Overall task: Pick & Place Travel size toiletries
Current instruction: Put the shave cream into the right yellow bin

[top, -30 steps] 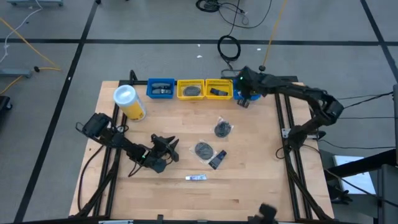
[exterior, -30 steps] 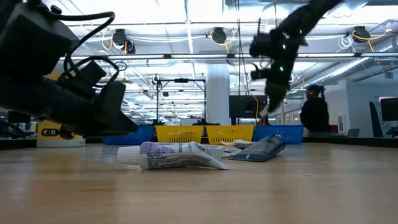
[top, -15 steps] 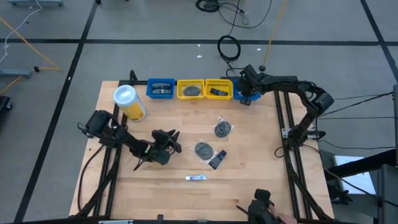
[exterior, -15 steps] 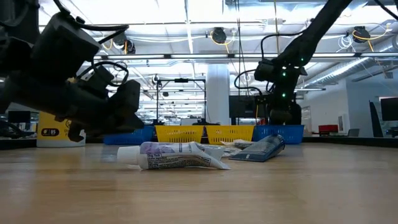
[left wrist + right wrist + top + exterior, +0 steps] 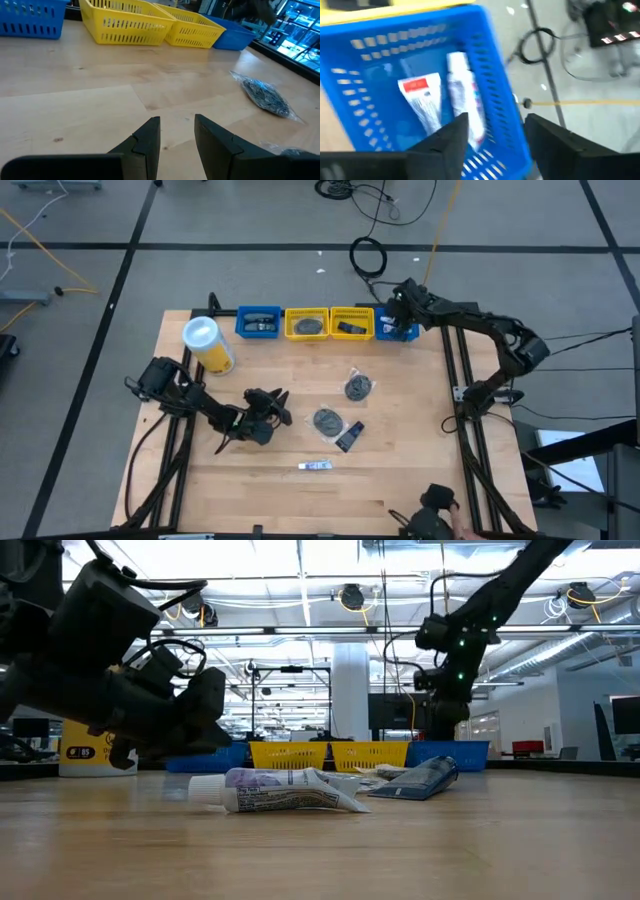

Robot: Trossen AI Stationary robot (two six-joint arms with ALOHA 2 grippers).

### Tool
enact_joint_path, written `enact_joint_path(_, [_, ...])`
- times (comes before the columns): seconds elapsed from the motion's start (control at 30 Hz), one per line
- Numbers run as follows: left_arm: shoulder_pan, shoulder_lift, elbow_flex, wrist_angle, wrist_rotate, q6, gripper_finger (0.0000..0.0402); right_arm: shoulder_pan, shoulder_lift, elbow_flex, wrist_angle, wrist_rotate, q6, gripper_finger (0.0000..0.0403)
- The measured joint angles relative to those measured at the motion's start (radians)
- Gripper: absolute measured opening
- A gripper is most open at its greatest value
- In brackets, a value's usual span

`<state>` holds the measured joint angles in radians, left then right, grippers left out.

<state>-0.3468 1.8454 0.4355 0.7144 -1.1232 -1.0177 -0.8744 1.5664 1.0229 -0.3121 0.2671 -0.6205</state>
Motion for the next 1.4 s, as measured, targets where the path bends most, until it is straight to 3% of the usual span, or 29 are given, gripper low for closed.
enact_joint_path(0.23, [-0.011, 0.0, 0.0, 0.001, 0.007, -0.013, 0.0118, 0.08, -0.118, 0.0, -0.072, 0.018, 0.182, 0.0251])
enact_joint_path(0.37, [-0.014, 0.0, 0.0, 0.001, 0.008, -0.013, 0.0118, 0.199, -0.172, 0.0, -0.14, -0.071, 0.263, 0.0255])
enact_joint_path(0.5, [-0.014, 0.0, 0.0, 0.001, 0.008, -0.013, 0.0118, 0.338, -0.191, -0.015, -0.147, -0.247, 0.338, 0.025])
enact_joint_path(0.6, [-0.014, 0.0, 0.0, 0.001, 0.008, -0.013, 0.0118, 0.439, -0.19, -0.082, -0.08, -0.456, 0.348, 0.0248])
enact_joint_path(0.7, [-0.014, 0.0, 0.0, 0.001, 0.008, -0.013, 0.0118, 0.547, -0.187, -0.201, 0.093, -0.686, 0.353, 0.0248])
enact_joint_path(0.77, [-0.014, 0.0, 0.0, 0.001, 0.008, -0.012, 0.0118, 0.629, -0.18, -0.291, 0.267, -0.769, 0.387, 0.0247])
enact_joint_path(0.83, [-0.014, 0.0, 0.0, 0.001, 0.008, -0.013, 0.0118, 0.714, -0.178, -0.364, 0.432, -0.751, 0.453, 0.0247])
enact_joint_path(0.97, [-0.013, 0.0, 0.0, 0.001, 0.008, -0.014, 0.0118, 0.857, -0.169, -0.434, 0.658, -0.612, 0.538, 0.0255])
enact_joint_path(1.17, [-0.001, 0.0, 0.009, 0.0, 0.008, -0.009, 0.0118, 0.955, -0.077, -0.427, 0.667, -0.5, 0.523, 0.0283])
enact_joint_path(1.4, [0.002, 0.0, 0.041, -0.006, 0.024, 0.064, 0.0118, 0.962, 0.033, -0.429, 0.655, -0.499, 0.422, 0.0287])
